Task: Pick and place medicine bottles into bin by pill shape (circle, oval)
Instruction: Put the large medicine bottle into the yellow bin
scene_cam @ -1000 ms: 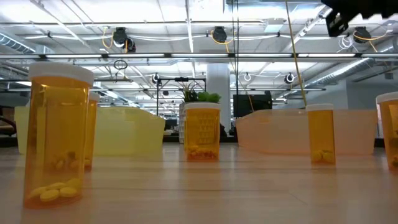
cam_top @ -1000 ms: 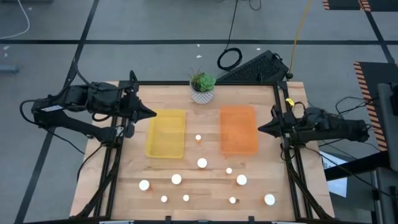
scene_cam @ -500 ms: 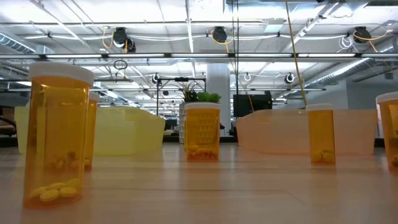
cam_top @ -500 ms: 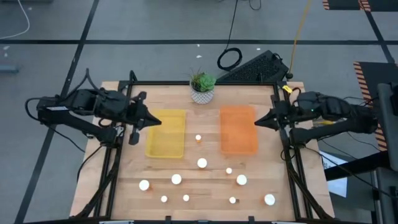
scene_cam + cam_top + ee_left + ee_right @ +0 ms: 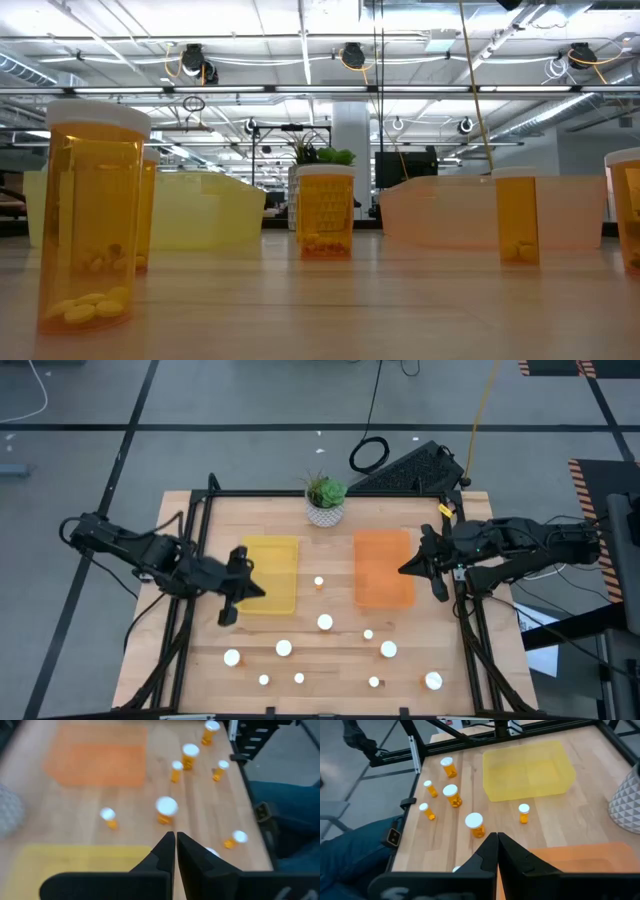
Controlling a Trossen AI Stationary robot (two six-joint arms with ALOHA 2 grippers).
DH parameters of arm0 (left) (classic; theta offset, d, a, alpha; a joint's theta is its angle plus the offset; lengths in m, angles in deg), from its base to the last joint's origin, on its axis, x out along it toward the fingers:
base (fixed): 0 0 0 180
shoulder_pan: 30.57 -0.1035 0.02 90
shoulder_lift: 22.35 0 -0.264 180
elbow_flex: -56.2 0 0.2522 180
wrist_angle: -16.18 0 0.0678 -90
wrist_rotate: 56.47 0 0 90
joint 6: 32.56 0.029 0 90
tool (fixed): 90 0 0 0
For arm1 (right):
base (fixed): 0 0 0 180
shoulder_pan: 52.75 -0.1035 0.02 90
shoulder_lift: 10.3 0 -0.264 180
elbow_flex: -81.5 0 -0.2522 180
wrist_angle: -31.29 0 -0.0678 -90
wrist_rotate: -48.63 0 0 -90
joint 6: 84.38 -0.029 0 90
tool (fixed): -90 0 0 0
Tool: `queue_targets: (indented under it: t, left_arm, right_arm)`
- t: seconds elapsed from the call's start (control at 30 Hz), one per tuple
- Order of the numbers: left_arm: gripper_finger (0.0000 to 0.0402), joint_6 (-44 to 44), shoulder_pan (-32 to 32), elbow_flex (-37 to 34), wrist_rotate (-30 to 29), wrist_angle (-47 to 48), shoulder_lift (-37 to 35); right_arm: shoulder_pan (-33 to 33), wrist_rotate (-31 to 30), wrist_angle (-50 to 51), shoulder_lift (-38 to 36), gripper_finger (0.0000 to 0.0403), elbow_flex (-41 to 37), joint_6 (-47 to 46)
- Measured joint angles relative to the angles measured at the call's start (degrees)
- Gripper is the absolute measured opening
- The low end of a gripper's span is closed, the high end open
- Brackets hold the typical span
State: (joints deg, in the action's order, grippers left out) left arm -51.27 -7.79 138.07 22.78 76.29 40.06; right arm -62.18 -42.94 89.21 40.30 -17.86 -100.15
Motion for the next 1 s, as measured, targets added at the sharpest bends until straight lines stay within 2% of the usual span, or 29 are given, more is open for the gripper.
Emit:
queue_targets:
  t: [0.2,0.43,0.6,0.77,1.0]
  left_arm:
    - [0.0021,-11.8,9.3,-2.5,-5.1,0.1,2.2]
    - [0.0021,-22.3,16.7,-2.5,-5.9,0.0,7.6]
    - [0.0032,-21.2,18.8,-0.1,-5.5,-1.9,11.1]
    - [0.0064,-18.8,20.7,5.5,-10.9,-3.2,12.9]
    - [0.0125,-16.2,21.1,11.7,-9.8,4.0,19.2]
  right_arm:
    - [-7.9,-9.0,-1.3,1.7,0.0000,-1.0,-2.0]
    - [-14.0,-10.7,-12.9,3.0,0.0000,-8.5,-2.5]
    - [-16.4,-10.7,-20.0,3.1,0.0000,-14.1,-3.7]
    - [-16.7,-10.7,-22.1,3.1,0.0000,-14.9,-4.8]
    - [-16.8,-10.7,-21.5,3.1,0.0000,-14.9,-4.3]
